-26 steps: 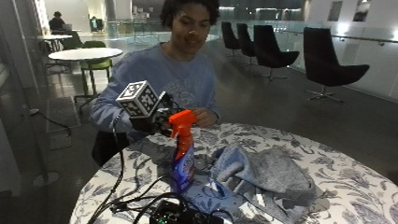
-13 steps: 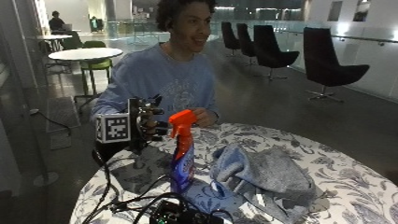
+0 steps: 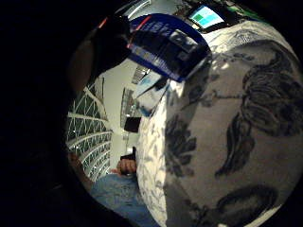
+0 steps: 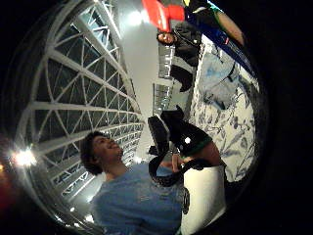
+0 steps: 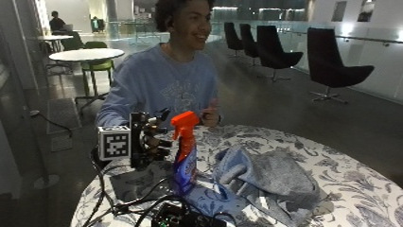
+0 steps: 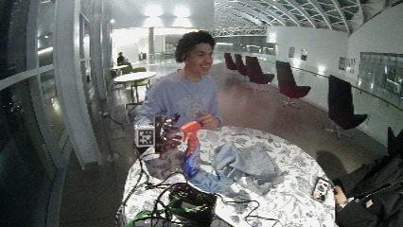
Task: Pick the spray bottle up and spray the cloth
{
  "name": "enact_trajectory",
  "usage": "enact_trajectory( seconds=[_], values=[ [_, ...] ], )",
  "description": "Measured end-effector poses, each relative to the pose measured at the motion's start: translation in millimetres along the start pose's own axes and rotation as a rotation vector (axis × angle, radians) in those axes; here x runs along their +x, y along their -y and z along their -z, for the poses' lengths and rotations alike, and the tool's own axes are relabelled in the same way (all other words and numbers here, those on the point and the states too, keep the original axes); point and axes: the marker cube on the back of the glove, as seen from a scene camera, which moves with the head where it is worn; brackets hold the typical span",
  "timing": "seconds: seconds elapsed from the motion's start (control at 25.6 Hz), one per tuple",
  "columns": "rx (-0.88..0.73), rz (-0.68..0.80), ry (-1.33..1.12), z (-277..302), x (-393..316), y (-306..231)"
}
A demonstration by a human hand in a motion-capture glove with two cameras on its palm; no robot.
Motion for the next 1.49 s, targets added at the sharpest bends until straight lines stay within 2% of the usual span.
enact_trajectory(
  seconds=[0.43, 1.02, 1.17, 1.49],
  values=[
    [0.199, -0.011, -0.064, -4.7, 31.2, 56.4],
    [0.248, -0.083, -0.334, -46.8, 49.0, 97.1],
    [0.244, -0.05, -0.375, -52.1, 50.0, 106.3],
    [0.144, 0.027, -0.232, -53.4, 42.3, 112.1]
  ],
)
